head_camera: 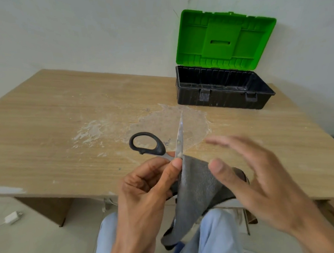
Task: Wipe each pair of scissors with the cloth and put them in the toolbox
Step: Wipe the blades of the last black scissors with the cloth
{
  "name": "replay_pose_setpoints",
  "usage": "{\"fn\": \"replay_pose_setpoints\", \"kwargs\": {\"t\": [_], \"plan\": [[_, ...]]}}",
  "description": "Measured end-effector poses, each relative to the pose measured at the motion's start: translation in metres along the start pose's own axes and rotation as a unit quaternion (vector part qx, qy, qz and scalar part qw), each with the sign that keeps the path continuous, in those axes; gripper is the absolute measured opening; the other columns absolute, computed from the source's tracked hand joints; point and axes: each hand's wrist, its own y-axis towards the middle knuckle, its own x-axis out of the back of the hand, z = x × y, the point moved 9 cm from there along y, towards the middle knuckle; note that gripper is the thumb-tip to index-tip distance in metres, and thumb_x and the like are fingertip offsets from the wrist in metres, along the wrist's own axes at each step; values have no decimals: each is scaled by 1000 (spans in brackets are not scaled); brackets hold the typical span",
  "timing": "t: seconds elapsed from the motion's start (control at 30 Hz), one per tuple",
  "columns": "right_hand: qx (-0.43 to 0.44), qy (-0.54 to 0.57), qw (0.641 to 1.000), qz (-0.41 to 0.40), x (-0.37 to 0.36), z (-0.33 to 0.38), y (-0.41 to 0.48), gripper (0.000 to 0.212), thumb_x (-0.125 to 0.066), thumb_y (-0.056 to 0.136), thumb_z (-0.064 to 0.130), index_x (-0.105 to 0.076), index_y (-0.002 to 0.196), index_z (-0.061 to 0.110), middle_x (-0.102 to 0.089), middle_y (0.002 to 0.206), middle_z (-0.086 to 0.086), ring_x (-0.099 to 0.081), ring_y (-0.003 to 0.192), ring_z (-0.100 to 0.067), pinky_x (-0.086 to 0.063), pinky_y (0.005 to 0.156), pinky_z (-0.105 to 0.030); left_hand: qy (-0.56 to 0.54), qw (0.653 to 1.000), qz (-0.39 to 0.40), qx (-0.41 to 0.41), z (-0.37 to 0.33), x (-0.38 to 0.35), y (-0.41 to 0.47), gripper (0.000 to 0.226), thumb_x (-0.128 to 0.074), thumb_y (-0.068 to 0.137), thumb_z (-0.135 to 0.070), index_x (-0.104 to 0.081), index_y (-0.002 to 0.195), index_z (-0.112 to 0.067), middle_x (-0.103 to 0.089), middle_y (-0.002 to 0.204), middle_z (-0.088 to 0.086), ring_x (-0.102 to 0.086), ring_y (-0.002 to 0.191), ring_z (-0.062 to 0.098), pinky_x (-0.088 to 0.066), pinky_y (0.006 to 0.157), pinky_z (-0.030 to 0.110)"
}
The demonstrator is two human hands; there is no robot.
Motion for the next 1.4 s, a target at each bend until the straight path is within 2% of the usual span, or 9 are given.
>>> {"fn": "replay_pose_setpoints", "kwargs": {"t": [0.1,0.23,0.33,0.4,0.53,0.7,0.87,1.2,1.4], "plan": [[-35,110,990,77,-30,-8,0,38,-53,94,71,-76,107,43,-77,99,20,-72,95,-2,-51,77,-11,40,999,20,-5,4,1,0,11,-76,78,-17,-76,76,-7,-71,66,9,-64,61,10,-54,59,22],[-37,147,985,85,-36,-11,-5,31,-59,96,54,-81,86,35,-74,74,7,-71,69,-11,-50,62,-17,97,995,18,-7,10,8,-2,19,-82,77,-31,-75,79,-13,-71,75,13,-63,73,22,-52,64,40],[-32,142,986,87,-29,-17,-9,44,-59,98,62,-83,91,26,-75,78,-7,-72,71,-28,-55,65,-41,90,996,25,13,13,6,-5,19,-78,72,-30,-77,80,-13,-72,76,15,-61,69,20,-51,58,37],[-21,125,989,74,-19,-20,-10,42,-61,94,61,-83,91,26,-75,79,-9,-70,70,-30,-53,63,-46,85,995,40,28,14,2,-7,18,-78,70,-28,-80,82,-15,-74,75,12,-60,63,16,-52,53,33],[-2,102,993,60,-3,-22,-7,35,-64,93,61,-83,89,32,-74,76,-5,-68,66,-28,-51,58,-47,65,994,64,57,14,-6,-10,13,-80,69,-18,-80,77,-9,-72,65,8,-54,44,12,-45,44,19],[10,75,996,38,5,-19,-8,27,-63,94,55,-83,92,38,-70,75,2,-64,64,-18,-51,59,-36,63,996,40,53,14,-5,-12,19,-82,61,-24,-81,74,-10,-74,68,12,-61,52,14,-49,47,22],[-15,95,995,36,-12,-15,-15,37,-58,96,59,-81,95,30,-71,80,-2,-65,70,-18,-53,63,-40,77,997,16,21,10,0,-13,18,-82,60,-28,-80,71,-14,-74,69,14,-64,58,18,-51,50,24],[-54,126,987,86,-19,-26,-26,54,-56,93,67,-75,87,17,-61,68,-8,-58,62,-30,-44,58,-42,19,999,-30,41,6,16,-15,21,-80,57,-24,-77,69,-8,-66,65,12,-42,39,10,-34,32,19],[-44,137,986,88,-17,-19,-20,51,-57,94,63,-74,88,16,-59,69,-11,-55,61,-33,-40,54,-43,21,998,7,56,8,2,-14,21,-79,61,-24,-75,70,-6,-62,62,10,-44,39,8,-35,33,19]]}}
